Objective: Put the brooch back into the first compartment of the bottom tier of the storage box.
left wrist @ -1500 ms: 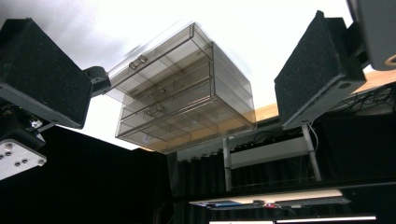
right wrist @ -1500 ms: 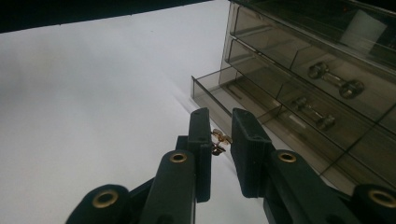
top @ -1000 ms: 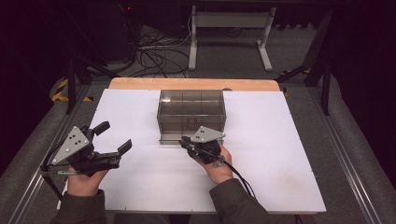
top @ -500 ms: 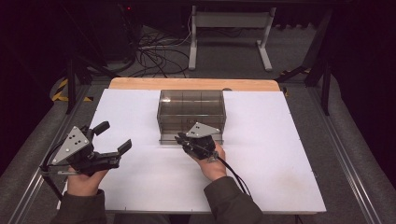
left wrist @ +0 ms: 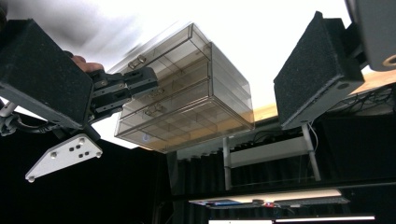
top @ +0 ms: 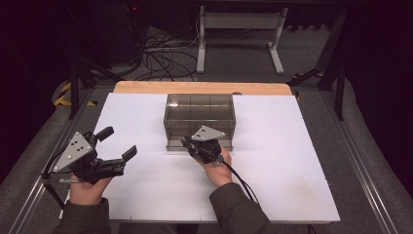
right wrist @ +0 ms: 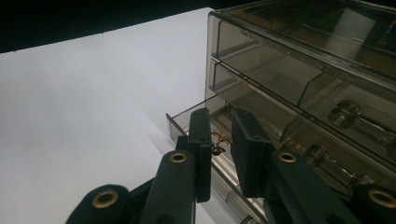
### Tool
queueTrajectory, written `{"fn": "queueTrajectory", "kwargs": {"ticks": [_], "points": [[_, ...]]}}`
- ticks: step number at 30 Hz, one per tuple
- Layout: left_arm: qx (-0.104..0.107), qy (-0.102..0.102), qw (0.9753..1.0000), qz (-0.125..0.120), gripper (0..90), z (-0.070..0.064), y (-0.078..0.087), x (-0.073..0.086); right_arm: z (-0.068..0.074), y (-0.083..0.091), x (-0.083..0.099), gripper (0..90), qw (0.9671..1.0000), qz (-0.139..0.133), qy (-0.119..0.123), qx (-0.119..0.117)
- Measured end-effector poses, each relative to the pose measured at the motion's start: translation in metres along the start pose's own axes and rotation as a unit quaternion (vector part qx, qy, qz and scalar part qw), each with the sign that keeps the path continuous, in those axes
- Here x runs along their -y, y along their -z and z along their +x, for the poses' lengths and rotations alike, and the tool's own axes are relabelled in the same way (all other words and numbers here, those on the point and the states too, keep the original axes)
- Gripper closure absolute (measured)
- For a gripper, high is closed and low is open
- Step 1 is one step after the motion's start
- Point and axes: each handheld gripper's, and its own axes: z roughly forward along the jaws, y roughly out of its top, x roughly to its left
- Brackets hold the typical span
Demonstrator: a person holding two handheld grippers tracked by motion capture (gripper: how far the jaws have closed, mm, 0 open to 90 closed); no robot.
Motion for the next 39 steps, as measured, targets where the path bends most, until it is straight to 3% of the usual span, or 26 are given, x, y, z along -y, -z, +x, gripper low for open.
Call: {"fn": "queueTrajectory", "kwargs": {"ticks": [29,39], "points": [[0.003,-0.005,1.0000,0.003,5.5,0.000,0.000,0.000,-0.008,-0.025,0.015,78.4,0.9988,-0.007,-0.047,0.008],[0.003,-0.005,1.0000,0.002,5.6,0.000,0.000,0.000,-0.008,-0.027,0.017,78.3,0.9988,0.000,-0.049,0.010]]}}
